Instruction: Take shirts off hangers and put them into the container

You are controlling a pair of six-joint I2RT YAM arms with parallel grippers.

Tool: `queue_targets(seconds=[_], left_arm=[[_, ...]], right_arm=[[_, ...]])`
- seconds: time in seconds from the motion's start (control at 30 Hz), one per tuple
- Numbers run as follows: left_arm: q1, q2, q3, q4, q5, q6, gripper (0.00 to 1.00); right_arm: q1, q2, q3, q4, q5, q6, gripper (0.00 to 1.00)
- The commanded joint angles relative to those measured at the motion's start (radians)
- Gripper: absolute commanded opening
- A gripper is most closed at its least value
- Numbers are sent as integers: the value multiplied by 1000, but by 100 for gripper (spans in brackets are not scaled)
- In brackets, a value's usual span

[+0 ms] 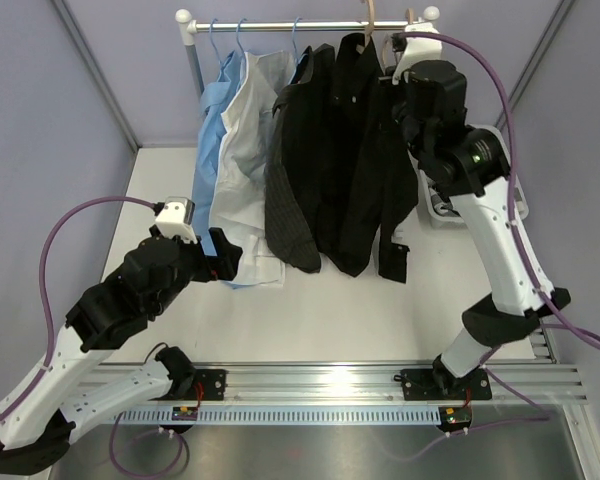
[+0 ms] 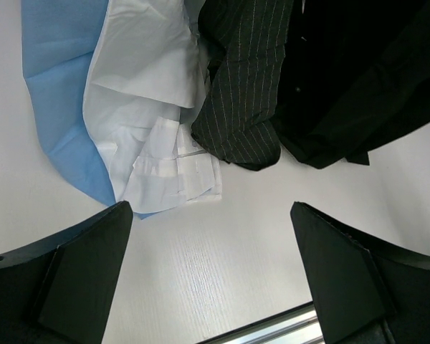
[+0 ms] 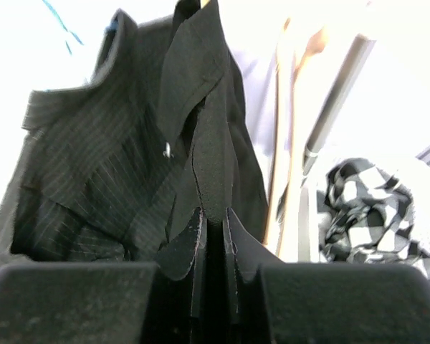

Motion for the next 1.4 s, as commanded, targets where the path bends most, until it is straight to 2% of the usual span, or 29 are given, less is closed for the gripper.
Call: queue_targets(seconds=[0.0,0.1,0.27,0.5,0.7,0.87,1.0,1.2,1.37], left_arm=[[5,-1,17,43,-11,5,99],[4,8,23,43,-16,12,99],[4,30,43,44,-7,26,99],[5,79,109,72,52,86,99],[4,200,276,136,168,156,99],[4,347,472,142,217,221,99],[4,398,571,150,211,241,99],[4,390,640,159,168,267,99],[4,294,611,158,92,279,99]], right_arm=[[-4,-137,-54,167,-36,-72,0],[-5,-201,-120,206,-60,-79,0],[-4,-240,-142,136,-120,-47,0],[-4,-434,-393,87,-293,5,0],[-4,-643,-525,20,-404,-10,0],[-4,-723,-478,-26,-537,-10,0],[-4,-746,-392,-77,-634,-21,0],[-4,-740,-296,-56,-795,-16,0],[-4,-699,-256,-62,-927,-6,0]])
